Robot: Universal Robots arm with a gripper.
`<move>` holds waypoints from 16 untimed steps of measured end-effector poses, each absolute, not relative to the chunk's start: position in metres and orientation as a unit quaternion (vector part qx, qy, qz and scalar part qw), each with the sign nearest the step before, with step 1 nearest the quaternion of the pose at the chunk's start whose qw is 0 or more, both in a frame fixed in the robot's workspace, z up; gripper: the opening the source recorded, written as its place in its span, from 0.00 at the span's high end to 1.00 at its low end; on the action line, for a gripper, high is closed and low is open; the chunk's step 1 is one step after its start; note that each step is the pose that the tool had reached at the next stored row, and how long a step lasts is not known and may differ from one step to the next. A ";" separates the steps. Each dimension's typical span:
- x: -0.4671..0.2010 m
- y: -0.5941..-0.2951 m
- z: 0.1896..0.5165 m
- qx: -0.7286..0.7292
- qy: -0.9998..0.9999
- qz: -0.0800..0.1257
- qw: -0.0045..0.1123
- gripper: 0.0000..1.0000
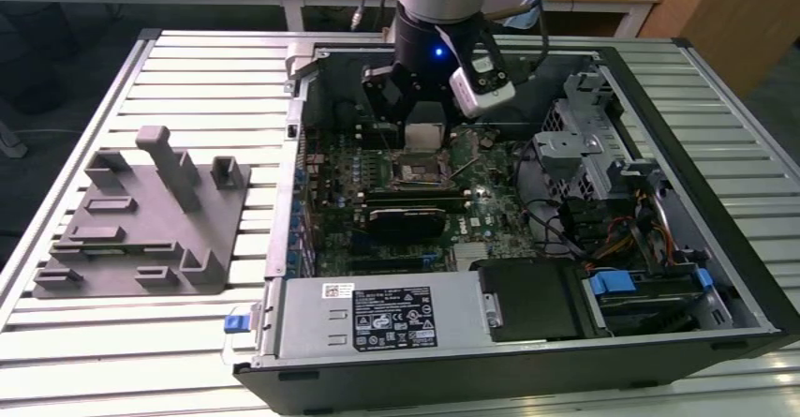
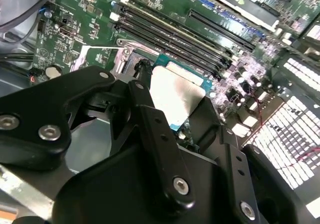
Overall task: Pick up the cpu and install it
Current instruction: 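Pick up the cpu and move it towards the insertion slot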
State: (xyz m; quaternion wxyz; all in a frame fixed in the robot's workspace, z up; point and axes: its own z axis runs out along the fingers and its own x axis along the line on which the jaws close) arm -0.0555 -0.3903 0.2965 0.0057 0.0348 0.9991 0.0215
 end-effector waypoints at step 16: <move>-0.052 -0.370 0.270 0.033 0.999 0.021 0.002 0.45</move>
